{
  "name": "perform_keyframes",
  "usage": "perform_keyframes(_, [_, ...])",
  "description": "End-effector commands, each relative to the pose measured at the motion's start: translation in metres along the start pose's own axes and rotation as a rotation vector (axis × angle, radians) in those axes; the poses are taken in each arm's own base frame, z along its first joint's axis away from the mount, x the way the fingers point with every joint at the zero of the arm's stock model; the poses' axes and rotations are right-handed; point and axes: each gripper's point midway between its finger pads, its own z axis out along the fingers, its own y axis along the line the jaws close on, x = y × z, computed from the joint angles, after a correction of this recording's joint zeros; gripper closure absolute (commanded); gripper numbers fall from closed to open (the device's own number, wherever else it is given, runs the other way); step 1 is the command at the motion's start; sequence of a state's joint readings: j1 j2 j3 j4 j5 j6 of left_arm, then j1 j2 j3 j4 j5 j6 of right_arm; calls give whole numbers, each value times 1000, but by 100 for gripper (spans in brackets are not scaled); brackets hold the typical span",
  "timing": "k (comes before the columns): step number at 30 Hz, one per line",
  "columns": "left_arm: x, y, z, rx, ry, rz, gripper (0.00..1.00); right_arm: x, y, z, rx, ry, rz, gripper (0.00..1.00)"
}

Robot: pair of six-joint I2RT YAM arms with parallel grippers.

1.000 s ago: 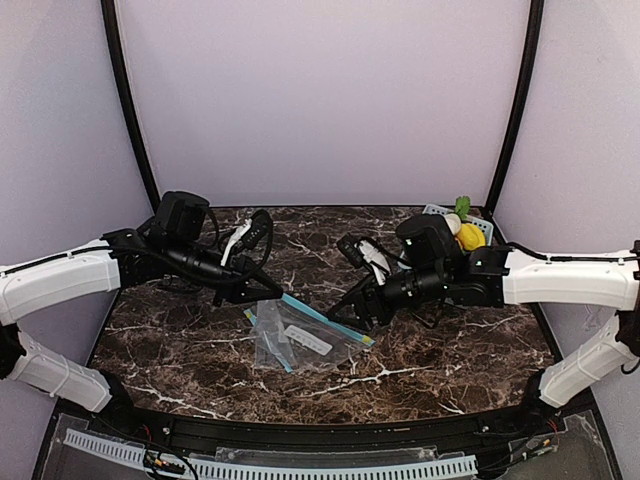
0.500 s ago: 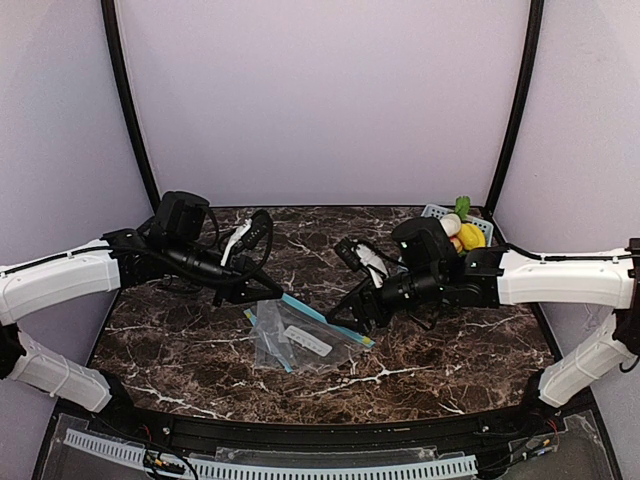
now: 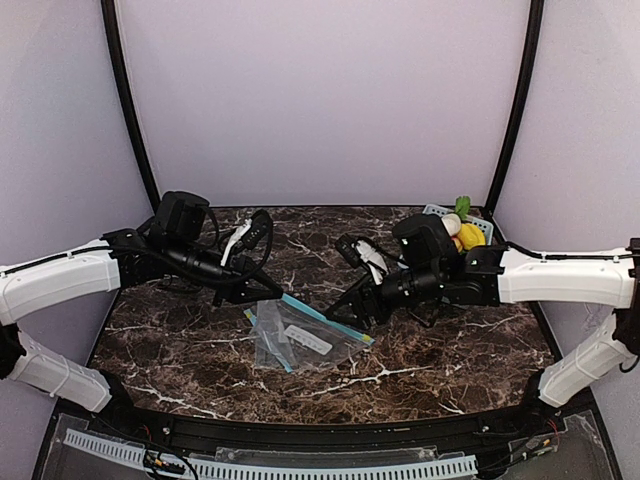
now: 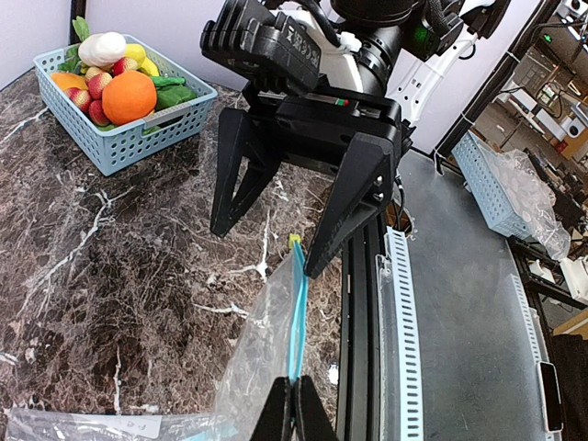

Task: Place the food in the zip-top bag and seal the zipper
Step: Pass from the left arm to the right

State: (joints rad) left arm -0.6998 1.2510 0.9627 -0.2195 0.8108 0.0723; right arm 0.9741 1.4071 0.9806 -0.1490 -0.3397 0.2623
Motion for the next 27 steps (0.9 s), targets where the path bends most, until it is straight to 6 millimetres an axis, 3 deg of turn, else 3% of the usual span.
perform_keyframes(1, [-4, -6, -1, 20, 2, 14, 99, -24, 4, -9, -1, -76, -38, 35])
perform_keyframes(27, [-5, -6, -2, 16, 2, 17, 99, -4, -6, 9, 5, -13, -10, 38])
